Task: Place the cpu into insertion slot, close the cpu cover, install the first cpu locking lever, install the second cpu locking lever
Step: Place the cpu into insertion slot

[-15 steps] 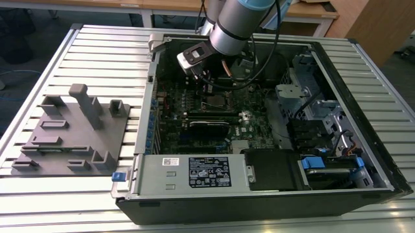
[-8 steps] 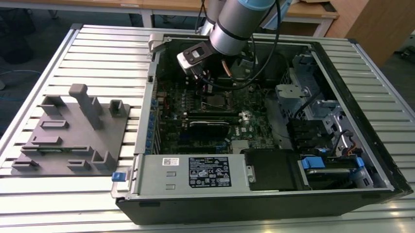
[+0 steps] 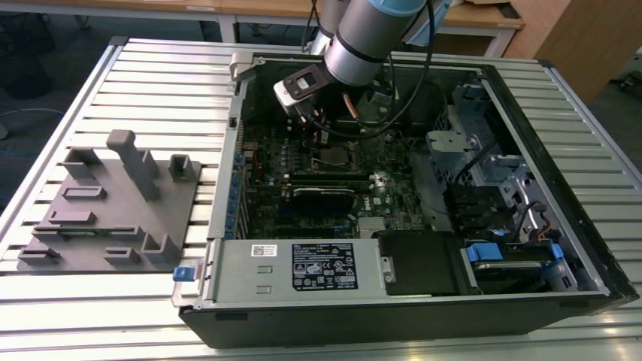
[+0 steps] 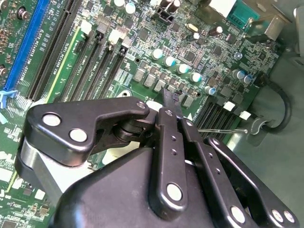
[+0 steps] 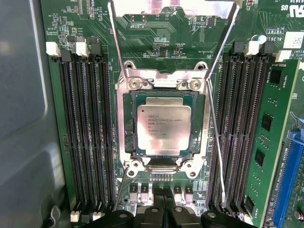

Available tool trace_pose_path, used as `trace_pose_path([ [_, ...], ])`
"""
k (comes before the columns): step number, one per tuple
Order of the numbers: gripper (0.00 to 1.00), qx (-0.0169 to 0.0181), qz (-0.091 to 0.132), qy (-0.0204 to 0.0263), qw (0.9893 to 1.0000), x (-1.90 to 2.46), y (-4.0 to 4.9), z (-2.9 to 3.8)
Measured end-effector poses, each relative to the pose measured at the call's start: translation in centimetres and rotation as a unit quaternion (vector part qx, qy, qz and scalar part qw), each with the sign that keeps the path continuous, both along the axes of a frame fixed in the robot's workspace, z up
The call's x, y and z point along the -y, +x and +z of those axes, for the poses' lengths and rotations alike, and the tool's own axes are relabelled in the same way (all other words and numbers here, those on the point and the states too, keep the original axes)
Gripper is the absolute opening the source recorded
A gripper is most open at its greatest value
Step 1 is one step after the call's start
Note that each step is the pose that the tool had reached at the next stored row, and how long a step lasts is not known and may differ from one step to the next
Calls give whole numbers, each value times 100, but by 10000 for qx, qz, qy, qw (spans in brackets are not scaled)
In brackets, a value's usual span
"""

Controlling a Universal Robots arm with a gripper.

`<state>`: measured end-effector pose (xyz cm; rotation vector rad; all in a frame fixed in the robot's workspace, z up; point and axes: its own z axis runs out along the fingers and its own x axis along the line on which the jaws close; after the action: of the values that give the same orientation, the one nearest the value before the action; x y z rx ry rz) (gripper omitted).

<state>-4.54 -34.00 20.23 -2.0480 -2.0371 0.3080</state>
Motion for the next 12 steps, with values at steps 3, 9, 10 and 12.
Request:
trace_pose_path([
  [3, 10, -8, 0, 0, 10000, 0, 0, 0],
  [9, 10, -23, 0, 0, 10000, 0, 0, 0],
  [10, 10, -25, 0, 0, 10000, 0, 0, 0],
  [12, 10, -30, 0, 0, 10000, 0, 0, 0],
])
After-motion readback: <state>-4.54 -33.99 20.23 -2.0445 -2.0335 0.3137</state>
